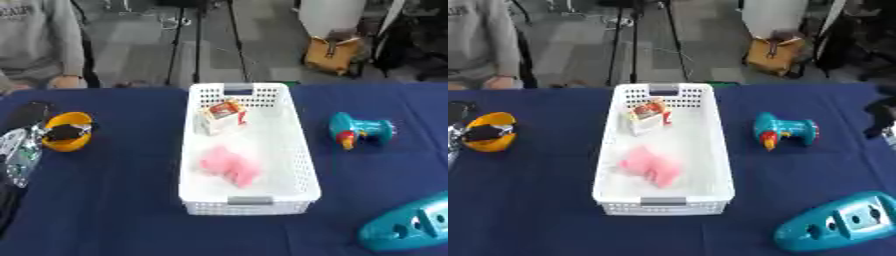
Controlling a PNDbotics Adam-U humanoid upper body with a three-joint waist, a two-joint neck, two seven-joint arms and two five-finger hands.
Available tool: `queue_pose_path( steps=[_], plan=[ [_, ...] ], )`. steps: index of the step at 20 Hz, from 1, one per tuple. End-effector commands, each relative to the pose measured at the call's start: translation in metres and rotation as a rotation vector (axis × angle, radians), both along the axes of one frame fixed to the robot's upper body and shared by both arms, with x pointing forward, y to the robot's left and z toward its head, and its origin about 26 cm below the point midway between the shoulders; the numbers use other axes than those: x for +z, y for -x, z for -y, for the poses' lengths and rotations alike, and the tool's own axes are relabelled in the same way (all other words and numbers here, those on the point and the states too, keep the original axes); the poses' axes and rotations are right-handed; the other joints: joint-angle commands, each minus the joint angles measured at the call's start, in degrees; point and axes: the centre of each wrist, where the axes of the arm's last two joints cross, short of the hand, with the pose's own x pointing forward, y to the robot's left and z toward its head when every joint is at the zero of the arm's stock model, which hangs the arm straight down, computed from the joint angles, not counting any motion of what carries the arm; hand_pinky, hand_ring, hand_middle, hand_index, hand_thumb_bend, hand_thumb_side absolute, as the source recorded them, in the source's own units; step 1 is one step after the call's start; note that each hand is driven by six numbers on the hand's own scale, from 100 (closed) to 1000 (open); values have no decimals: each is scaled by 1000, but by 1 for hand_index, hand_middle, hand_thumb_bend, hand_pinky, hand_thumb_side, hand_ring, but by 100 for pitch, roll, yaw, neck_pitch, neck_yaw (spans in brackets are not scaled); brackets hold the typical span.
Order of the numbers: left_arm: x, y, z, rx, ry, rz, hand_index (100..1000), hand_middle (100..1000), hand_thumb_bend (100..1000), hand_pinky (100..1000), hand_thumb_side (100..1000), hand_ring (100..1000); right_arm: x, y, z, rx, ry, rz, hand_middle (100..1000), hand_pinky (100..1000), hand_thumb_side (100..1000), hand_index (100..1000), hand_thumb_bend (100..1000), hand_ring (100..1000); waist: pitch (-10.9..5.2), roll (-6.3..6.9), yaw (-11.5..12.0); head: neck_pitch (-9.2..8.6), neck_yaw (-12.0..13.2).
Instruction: Pick up objects on the table and place them in the box.
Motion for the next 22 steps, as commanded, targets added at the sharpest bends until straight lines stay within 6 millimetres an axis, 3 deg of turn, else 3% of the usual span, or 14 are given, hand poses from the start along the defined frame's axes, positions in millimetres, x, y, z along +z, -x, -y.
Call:
queue_pose_path(
  steps=[1, 11, 18, 22],
  plan=[
    [14, -3, -4, 16, -21, 48, 845, 783, 1000, 655, 703, 748, 9, -1, 2, 5, 8, 23, 620, 543, 584, 850, 254, 439, -66, -2, -10, -43, -3],
    [9, -5, -3, 50, -19, 92, 838, 772, 1000, 638, 693, 734, 10, -2, 1, 9, 10, 28, 620, 543, 585, 850, 249, 437, -5, -19, -63, -86, 13],
    [33, -5, -3, 47, -57, 211, 837, 770, 1000, 644, 675, 737, 10, -2, 2, 6, 9, 28, 620, 543, 585, 850, 246, 437, -7, -13, -37, -75, -34],
    [36, -5, -1, 39, -57, 214, 837, 772, 1000, 650, 684, 740, 10, -1, 2, 6, 10, 27, 620, 543, 585, 850, 244, 436, -20, -13, -33, -81, -36]
  ],
)
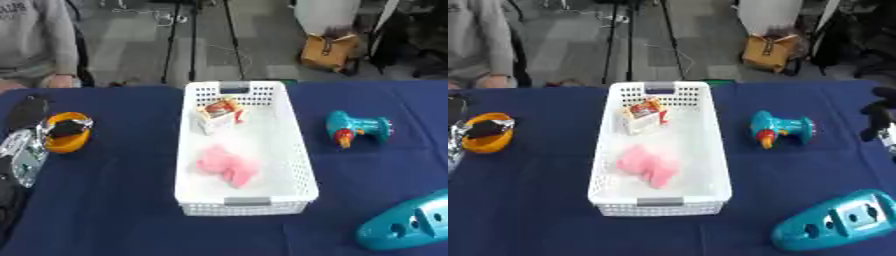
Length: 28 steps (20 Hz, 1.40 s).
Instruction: Pick up objects on the table and place them in the box.
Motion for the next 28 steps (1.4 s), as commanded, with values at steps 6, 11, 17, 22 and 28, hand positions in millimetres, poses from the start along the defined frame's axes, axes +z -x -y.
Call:
queue_pose_path(
  steps=[6, 11, 17, 22, 28],
  plan=[
    [13, 1, -12, 34, -20, -14, 837, 774, 1000, 655, 693, 742, 10, 0, 3, 3, 14, 25, 620, 543, 586, 850, 242, 435, -96, -14, -29, -39, -14],
    [11, 2, -16, 69, -28, -13, 836, 773, 1000, 657, 687, 743, 10, 0, 4, 2, 14, 26, 620, 543, 586, 850, 241, 434, -87, -11, -32, -37, -17],
    [6, 2, -14, 71, -29, -22, 834, 770, 1000, 652, 691, 739, 10, 0, 3, 3, 13, 26, 620, 543, 586, 850, 239, 434, -82, -11, -34, -40, -15],
    [-3, 2, -13, 58, -8, -62, 834, 769, 1000, 643, 704, 734, 10, 0, 4, 2, 12, 26, 620, 543, 586, 851, 237, 433, -79, -22, -45, -44, -19],
    [-4, 2, -13, 42, -3, -79, 831, 766, 1000, 639, 702, 727, 10, 0, 4, 3, 11, 26, 620, 543, 586, 851, 236, 432, -82, -23, -38, -44, -24]
  ],
)
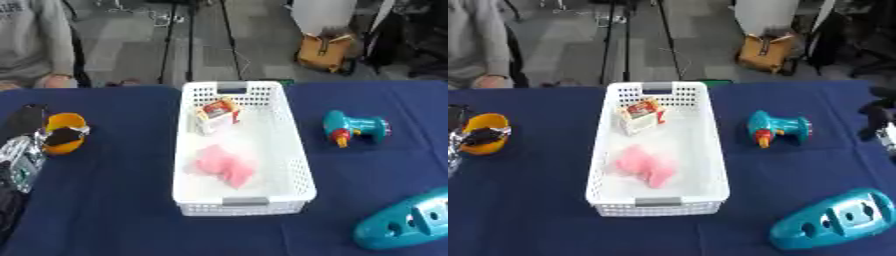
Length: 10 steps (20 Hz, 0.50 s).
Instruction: Pick up objects on the table and place them in the box.
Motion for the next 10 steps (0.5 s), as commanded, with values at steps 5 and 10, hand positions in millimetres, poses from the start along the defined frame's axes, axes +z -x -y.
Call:
queue_pose_path(
  steps=[5, 10],
  plan=[
    [13, -2, -4, -1, -14, 14, 821, 745, 1000, 599, 649, 679, 9, 0, 4, 1, 10, 24, 620, 543, 586, 851, 233, 431, -85, 0, -6, -44, -5],
    [12, -2, -3, -3, -4, 16, 812, 735, 969, 564, 609, 647, 9, 0, 4, 1, 9, 24, 620, 543, 587, 851, 232, 431, -87, 1, -9, -47, -4]
  ],
)
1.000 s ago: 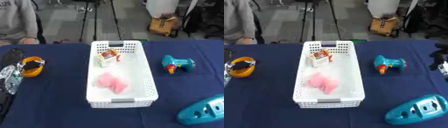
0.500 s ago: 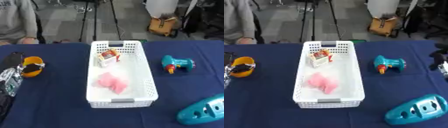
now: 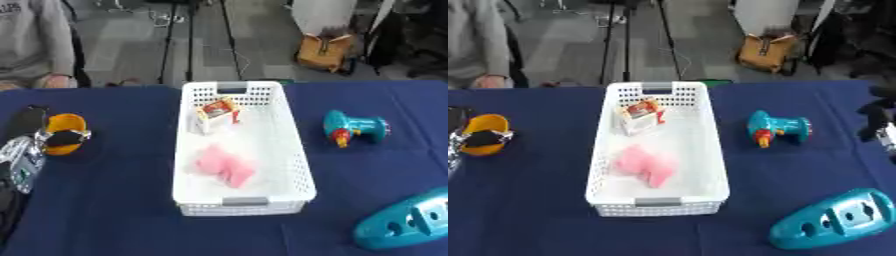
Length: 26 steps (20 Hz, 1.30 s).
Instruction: Pick up objects on the table and place them in the box.
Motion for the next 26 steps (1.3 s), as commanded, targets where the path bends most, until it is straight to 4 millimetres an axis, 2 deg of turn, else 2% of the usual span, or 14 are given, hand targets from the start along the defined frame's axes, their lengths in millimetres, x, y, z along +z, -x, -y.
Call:
queue_pose_path(
  steps=[1, 2, 3, 4, 5, 9, 15, 18, 21, 26],
  plan=[
    [12, -2, -3, 2, -8, 26, 800, 717, 816, 520, 531, 603, 9, 0, 4, 0, 9, 23, 620, 543, 587, 851, 231, 431, -87, 0, -9, -47, -5],
    [11, -2, -3, 3, -5, 29, 800, 717, 816, 520, 531, 603, 9, 0, 4, 0, 9, 23, 620, 543, 587, 851, 231, 431, -87, 2, -10, -47, -6],
    [11, -2, -3, 4, -3, 32, 792, 706, 739, 508, 494, 589, 9, 0, 4, 0, 9, 23, 620, 543, 587, 851, 230, 430, -87, 3, -10, -45, -7],
    [11, -3, -2, 5, 1, 36, 792, 706, 739, 508, 494, 589, 9, 0, 4, 0, 9, 22, 620, 543, 587, 851, 230, 430, -88, 3, -10, -43, -7],
    [11, -3, -2, 5, 3, 40, 790, 701, 674, 503, 469, 585, 9, 0, 4, 0, 9, 22, 619, 543, 587, 851, 229, 430, -89, 3, -10, -44, -6],
    [19, -4, -1, -7, 8, 76, 789, 690, 638, 494, 465, 577, 9, 0, 4, -2, 8, 21, 619, 543, 587, 851, 228, 430, -91, -1, -12, -51, -10],
    [49, -5, 6, -68, 20, 175, 791, 687, 643, 478, 447, 570, 8, 0, 5, -2, 8, 20, 620, 543, 587, 851, 227, 430, -102, -2, -3, -44, -16],
    [74, -9, 21, -156, 8, 262, 790, 683, 647, 475, 425, 568, 8, 0, 5, -2, 9, 19, 620, 544, 586, 851, 225, 430, -120, 3, 8, -35, -15],
    [90, -5, 30, -216, 14, 304, 789, 683, 655, 475, 415, 567, 9, 0, 5, -4, 8, 20, 620, 544, 586, 851, 227, 430, -124, 5, 14, -35, -18],
    [126, -9, 93, -487, -14, 350, 786, 684, 687, 485, 401, 573, 9, -1, 2, 11, 12, 17, 620, 544, 587, 852, 223, 429, -157, 21, -54, -26, 31]
  ],
)
